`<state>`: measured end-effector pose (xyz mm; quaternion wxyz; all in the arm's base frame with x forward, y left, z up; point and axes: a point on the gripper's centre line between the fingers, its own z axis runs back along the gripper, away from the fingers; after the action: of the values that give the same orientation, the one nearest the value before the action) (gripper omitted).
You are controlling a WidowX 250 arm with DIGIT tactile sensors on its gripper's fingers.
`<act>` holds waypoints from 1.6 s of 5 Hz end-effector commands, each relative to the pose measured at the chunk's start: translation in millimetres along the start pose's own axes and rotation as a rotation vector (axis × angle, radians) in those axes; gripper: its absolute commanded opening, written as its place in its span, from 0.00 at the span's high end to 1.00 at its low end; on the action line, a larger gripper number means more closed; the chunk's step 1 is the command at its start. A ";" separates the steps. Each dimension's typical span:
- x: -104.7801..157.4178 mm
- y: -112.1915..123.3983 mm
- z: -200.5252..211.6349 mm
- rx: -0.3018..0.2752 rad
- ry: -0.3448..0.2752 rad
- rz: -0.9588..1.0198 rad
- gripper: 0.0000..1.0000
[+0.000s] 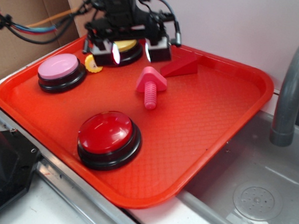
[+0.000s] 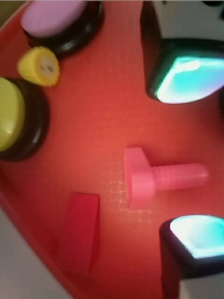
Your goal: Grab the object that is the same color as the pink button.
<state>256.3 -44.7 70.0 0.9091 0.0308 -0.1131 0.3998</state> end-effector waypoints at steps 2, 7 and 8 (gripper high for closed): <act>6.7 3.2 -57.1 0.014 0.036 0.019 0.00; 36.7 17.2 15.0 -0.124 0.204 -0.360 1.00; 46.9 33.7 61.0 -0.188 0.233 -0.522 1.00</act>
<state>237.6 -12.3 118.6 0.9874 -0.0628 0.0041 0.1455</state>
